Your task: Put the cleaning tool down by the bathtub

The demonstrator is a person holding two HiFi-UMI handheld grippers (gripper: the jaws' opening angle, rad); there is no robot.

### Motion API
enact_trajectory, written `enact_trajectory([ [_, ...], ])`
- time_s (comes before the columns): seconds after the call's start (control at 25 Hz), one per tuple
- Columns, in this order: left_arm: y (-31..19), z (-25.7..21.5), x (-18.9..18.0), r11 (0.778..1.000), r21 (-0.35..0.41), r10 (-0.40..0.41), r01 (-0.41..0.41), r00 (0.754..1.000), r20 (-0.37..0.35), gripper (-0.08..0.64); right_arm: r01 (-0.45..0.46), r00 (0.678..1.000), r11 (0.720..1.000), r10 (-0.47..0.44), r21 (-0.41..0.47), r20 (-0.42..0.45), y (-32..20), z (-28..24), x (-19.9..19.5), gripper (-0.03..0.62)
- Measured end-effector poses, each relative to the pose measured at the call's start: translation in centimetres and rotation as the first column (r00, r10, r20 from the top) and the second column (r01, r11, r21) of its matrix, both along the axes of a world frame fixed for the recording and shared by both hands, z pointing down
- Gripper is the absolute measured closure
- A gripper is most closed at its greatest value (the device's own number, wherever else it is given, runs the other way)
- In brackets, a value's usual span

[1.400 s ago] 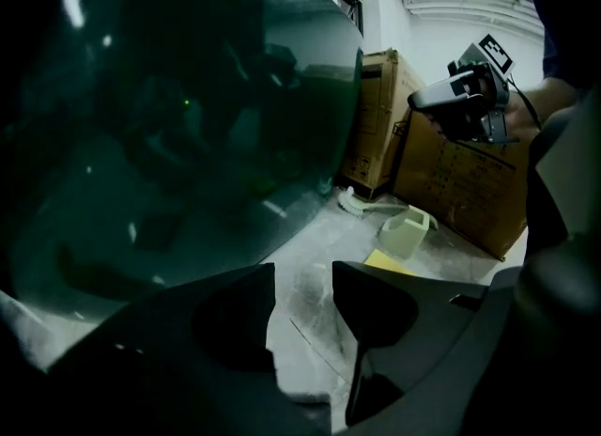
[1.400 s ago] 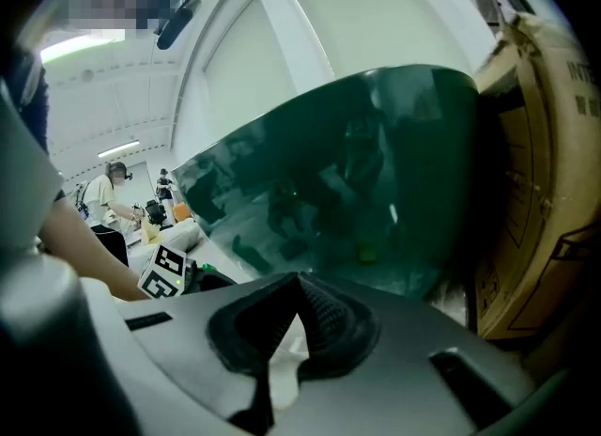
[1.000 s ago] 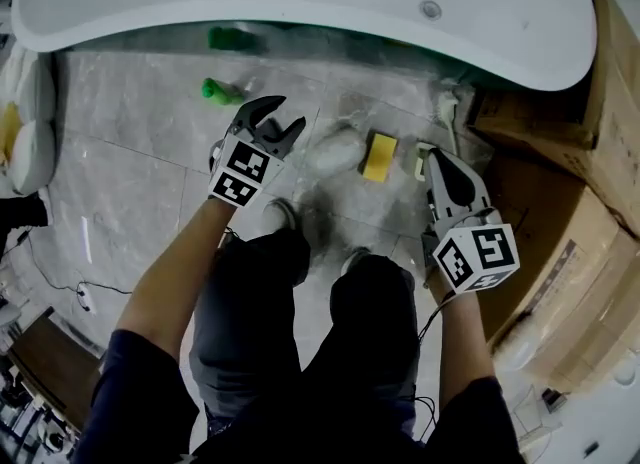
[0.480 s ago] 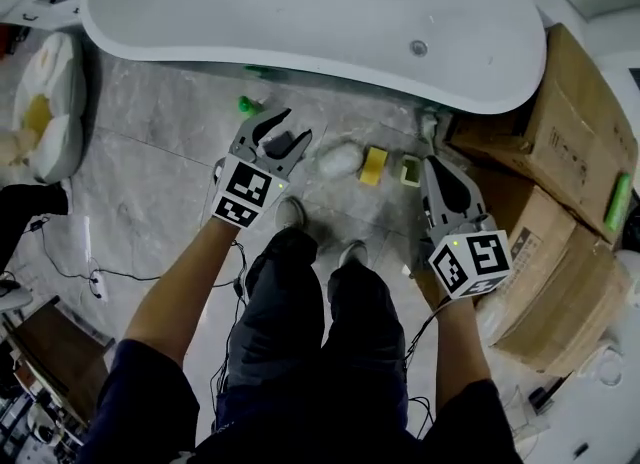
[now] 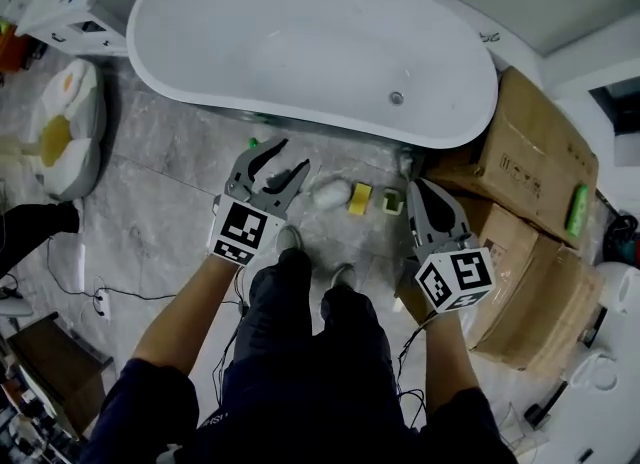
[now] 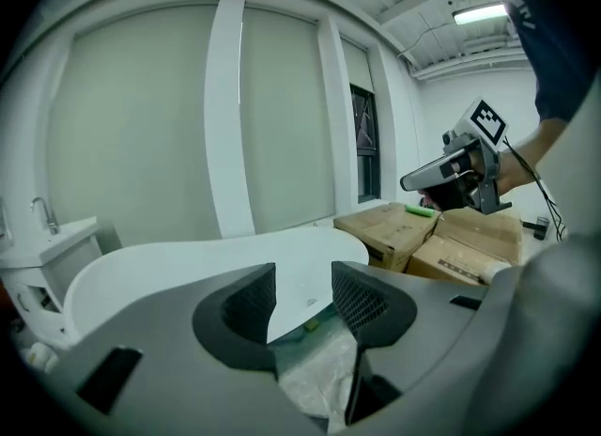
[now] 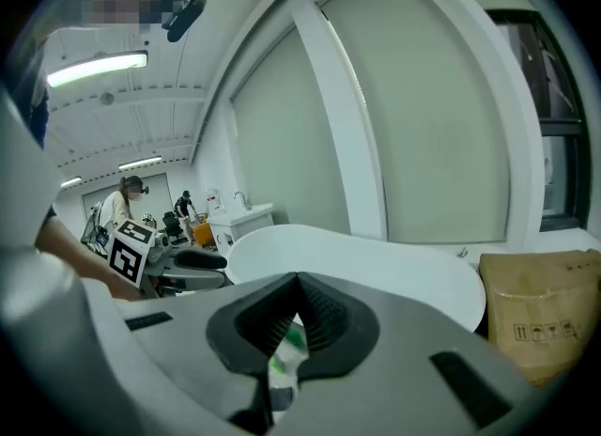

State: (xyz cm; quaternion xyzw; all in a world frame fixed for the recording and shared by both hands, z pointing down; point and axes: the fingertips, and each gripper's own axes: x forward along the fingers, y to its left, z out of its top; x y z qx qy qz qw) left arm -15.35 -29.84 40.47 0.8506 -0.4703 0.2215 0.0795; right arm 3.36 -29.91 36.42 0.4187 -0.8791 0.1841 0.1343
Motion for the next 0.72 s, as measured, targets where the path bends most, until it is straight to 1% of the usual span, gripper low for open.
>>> enact_trajectory([
  [0.24, 2.0, -8.0, 0.1, 0.999, 0.037, -0.026, 0.029, 0.998, -0.061, 0.357, 0.010, 1.000, 0.999, -0.010, 0.044, 0.012, 1.8, -7.1, -1.0, 0.588],
  [0.36, 2.9, -11.5, 0.3, 0.997, 0.063, -0.034, 0.039, 0.996, -0.088, 0.357, 0.032, 0.999, 0.997, -0.032, 0.077, 0.007, 2.8, -9.8, -1.4, 0.588],
  [0.48, 3.8, -14.5, 0.5, 0.995, 0.089, -0.031, 0.041, 0.994, -0.108, 0.357, 0.043, 0.999, 0.994, -0.043, 0.099, -0.001, 3.8, -12.0, -1.5, 0.588],
  [0.72, 5.3, -19.2, -0.2, 0.990, 0.136, -0.014, 0.030, 0.992, -0.123, 0.357, 0.021, 1.000, 0.989, -0.023, 0.149, 0.014, 5.3, -16.0, -2.0, 0.588],
])
